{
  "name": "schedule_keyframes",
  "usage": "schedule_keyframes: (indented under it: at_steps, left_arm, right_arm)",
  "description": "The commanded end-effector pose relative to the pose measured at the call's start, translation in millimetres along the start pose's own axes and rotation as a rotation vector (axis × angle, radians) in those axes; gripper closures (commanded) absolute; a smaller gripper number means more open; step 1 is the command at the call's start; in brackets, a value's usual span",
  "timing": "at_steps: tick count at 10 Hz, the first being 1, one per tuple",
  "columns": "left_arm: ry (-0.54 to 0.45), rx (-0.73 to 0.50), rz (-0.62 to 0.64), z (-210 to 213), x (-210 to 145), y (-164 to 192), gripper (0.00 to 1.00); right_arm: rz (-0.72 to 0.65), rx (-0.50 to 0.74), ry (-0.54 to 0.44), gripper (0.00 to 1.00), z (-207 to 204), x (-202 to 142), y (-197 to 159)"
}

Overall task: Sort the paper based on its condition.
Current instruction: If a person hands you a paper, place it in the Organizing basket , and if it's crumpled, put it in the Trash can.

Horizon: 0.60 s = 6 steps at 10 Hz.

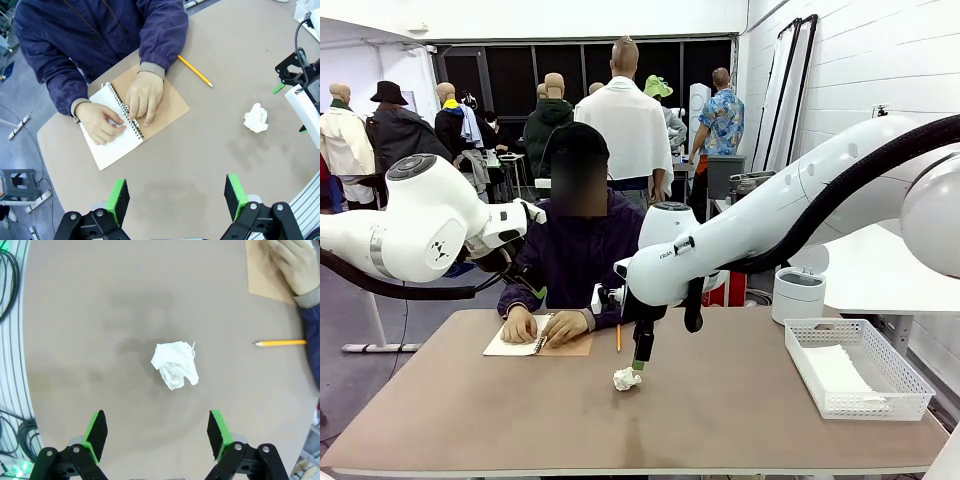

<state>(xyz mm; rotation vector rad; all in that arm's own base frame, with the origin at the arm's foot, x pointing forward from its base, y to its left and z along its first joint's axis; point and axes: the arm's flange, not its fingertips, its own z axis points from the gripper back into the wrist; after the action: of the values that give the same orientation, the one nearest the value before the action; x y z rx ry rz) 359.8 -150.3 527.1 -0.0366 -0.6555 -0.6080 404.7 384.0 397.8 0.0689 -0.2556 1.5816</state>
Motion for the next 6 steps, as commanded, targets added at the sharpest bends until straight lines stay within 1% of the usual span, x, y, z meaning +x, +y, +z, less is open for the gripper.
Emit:
schedule_keyframes:
  at_steps: [1,2,6]
  left_arm:
    - [0.004,-0.006,0.005,0,0,1,0.0]
    - [0.004,-0.006,0.005,0,0,1,0.0]
    - [0.004,-0.006,0.005,0,0,1,0.0]
  right_arm:
    - [0.004,0.008,-0.006,0.0,-1,-2,1]
    - [0.0,0.0,0.0,0.0,0,0,0]
    - [0.011,0.031,0.006,0.0,-33,13,-20]
